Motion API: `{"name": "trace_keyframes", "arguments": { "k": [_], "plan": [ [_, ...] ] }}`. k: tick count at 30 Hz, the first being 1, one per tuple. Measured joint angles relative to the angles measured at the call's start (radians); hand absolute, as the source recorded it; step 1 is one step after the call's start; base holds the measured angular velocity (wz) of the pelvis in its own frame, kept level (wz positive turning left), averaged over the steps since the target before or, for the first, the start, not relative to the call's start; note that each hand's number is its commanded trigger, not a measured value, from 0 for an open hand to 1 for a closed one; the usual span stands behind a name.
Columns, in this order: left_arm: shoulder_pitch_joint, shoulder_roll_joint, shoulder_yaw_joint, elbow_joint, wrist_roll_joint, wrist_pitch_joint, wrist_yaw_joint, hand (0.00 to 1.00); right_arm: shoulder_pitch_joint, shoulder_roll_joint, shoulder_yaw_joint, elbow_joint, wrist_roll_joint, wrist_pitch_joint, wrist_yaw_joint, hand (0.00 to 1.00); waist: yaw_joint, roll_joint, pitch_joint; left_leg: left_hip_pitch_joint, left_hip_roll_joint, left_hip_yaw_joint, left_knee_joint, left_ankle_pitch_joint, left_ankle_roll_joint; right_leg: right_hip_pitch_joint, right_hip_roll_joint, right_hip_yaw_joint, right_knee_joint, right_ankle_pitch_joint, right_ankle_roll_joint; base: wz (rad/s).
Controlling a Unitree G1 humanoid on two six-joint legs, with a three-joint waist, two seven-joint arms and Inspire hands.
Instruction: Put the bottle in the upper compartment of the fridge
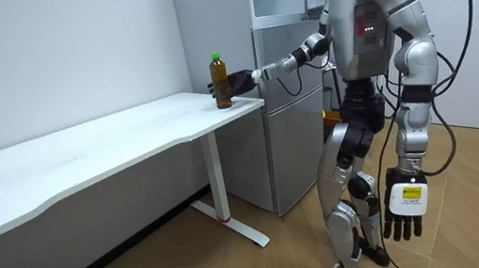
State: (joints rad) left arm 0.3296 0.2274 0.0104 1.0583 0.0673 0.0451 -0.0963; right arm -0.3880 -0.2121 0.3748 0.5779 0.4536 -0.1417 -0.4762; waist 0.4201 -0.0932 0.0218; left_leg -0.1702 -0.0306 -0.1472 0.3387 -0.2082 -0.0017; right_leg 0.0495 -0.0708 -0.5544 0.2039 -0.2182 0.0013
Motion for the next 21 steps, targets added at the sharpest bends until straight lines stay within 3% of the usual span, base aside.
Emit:
{"name": "trace_keyframes", "arguments": {
  "k": [3,6,13,21],
  "plan": [
    [0.001,0.0,0.0,-0.001,0.0,0.0,0.0,0.0,-0.005,0.0,-0.001,0.0,0.002,0.0,0.0,0.0,0.0,0.002,-0.0068,0.001,0.0,0.0,0.0,0.002,0.0,0.001,0.0,0.0,0.001,0.0,0.0,0.0],
    [0.006,0.0,-0.001,0.0,-0.034,0.0,0.002,0.0,-0.007,0.0,-0.001,0.0,0.009,0.0,0.0,0.0,0.002,0.002,-0.0075,0.006,0.0,0.0,-0.001,0.003,0.0,0.004,0.0,0.0,0.003,0.0,0.0,0.0],
    [0.036,0.003,0.0,-0.009,-0.037,0.016,0.015,0.0,-0.007,0.0,-0.002,0.0,0.01,0.001,-0.001,0.0,0.002,0.002,-0.007,0.006,0.0,-0.003,-0.001,0.005,-0.001,0.005,-0.001,-0.002,0.004,0.0,0.0,0.0],
    [0.036,0.01,0.0,-0.022,-0.039,0.019,0.028,0.0,-0.056,-0.001,-0.002,0.001,0.014,0.005,-0.029,0.0,0.001,0.004,-0.0009,0.005,-0.002,-0.003,-0.002,0.006,-0.001,0.003,-0.007,-0.001,0.0,-0.001,0.001,0.0]
  ]
}}
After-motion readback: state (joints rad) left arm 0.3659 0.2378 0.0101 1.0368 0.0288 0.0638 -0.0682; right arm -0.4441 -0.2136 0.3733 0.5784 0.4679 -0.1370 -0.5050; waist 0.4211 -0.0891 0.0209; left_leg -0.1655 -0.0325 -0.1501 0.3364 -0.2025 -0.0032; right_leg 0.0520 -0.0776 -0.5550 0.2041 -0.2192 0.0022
